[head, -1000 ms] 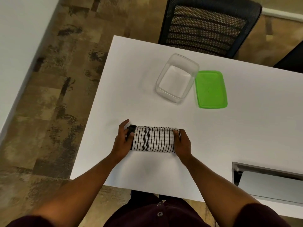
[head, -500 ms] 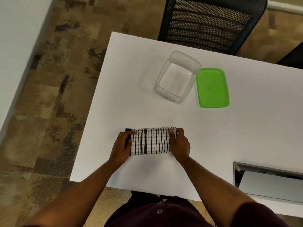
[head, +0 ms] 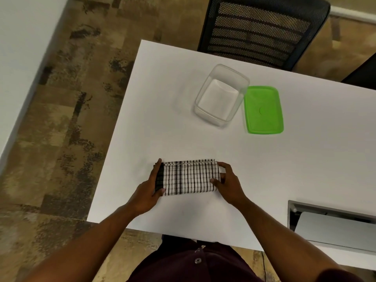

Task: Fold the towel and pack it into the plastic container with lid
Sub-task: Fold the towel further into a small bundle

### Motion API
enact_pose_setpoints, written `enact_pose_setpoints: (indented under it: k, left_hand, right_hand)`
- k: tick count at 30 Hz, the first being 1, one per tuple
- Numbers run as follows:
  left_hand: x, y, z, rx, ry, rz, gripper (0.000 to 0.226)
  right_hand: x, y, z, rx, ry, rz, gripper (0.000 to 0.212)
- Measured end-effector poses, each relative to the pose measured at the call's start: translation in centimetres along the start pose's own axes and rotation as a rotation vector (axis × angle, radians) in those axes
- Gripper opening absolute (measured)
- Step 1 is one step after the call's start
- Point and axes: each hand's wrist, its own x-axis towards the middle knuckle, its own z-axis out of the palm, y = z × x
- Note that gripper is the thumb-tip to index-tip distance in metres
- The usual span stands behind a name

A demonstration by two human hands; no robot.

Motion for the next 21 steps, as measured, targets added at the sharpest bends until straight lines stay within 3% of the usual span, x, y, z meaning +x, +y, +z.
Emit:
enact_pose_setpoints:
  k: [4, 8, 13, 21]
  left_hand:
    - [-0.4, 0.1, 1.1, 0.197, 0.164, -0.068, 0.089]
    - [-1.0, -0.3, 2.0, 0.28, 0.251, -0.005, 0.067]
    - [-1.3, -1.2, 3.0, 0.146, 0.304, -0.012, 0.044]
    - [-0.4, -1.0, 2.2, 0.166, 0.268, -0.042, 0.055]
  right_hand:
    - [-0.1, -0.5, 1.1, -0.126, 0.093, -0.035, 0.041]
    - [-0.2, -0.8, 2.1, -0.16, 0.165, -0.021, 0.029]
    - [0.7, -1.5, 2.8, -0.188, 0.23, 0.089, 0.023]
    - [1.9, -2.2, 3.0, -0.288, 0.25, 0.172, 0.026]
